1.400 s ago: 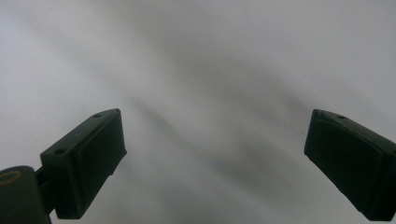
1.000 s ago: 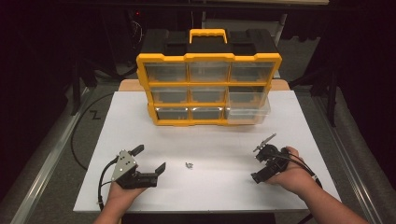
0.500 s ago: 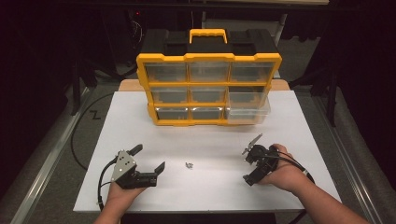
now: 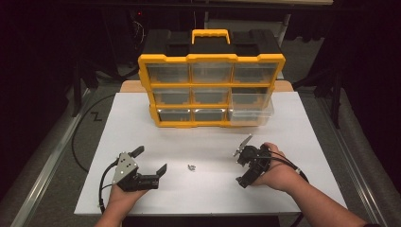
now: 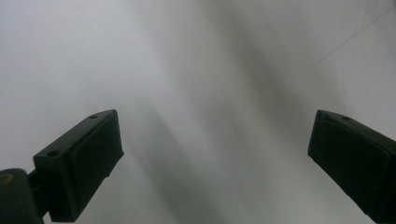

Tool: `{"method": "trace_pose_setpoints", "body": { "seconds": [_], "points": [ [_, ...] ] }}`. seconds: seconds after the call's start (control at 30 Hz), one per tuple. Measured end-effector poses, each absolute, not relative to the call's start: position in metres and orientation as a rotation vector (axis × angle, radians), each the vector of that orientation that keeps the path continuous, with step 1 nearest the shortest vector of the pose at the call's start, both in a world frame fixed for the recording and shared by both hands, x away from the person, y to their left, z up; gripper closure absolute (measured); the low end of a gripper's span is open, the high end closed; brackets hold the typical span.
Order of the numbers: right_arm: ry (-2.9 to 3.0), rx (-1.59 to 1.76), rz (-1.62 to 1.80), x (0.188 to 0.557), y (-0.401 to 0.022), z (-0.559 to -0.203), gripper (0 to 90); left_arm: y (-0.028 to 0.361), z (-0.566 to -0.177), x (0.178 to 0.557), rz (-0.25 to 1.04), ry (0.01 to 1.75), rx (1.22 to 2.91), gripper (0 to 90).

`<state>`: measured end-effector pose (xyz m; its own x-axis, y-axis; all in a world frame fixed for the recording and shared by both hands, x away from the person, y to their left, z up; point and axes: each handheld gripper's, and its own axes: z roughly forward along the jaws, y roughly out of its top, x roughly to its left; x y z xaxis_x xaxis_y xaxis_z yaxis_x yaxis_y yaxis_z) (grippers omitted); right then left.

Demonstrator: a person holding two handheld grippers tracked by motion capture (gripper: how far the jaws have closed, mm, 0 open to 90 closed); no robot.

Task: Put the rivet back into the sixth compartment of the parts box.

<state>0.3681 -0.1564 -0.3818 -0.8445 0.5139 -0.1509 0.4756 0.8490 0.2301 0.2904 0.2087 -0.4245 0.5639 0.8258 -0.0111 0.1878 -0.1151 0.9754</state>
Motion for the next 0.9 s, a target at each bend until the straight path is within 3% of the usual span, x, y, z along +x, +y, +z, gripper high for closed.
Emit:
{"method": "trace_pose_setpoints", "body": {
  "seconds": [0.4, 0.9],
  "points": [
    [2.852, 0.662, 0.292, 0.368, -0.126, -0.382, 6.4, 0.209, -0.424, 0.29, 0.681, 0.868, 1.627, 0.4],
    [2.882, 0.542, 0.337, 0.369, -0.093, -0.38, 16.4, 0.21, -0.424, 0.29, 0.682, 0.866, 1.628, 0.4]
  ]
}}
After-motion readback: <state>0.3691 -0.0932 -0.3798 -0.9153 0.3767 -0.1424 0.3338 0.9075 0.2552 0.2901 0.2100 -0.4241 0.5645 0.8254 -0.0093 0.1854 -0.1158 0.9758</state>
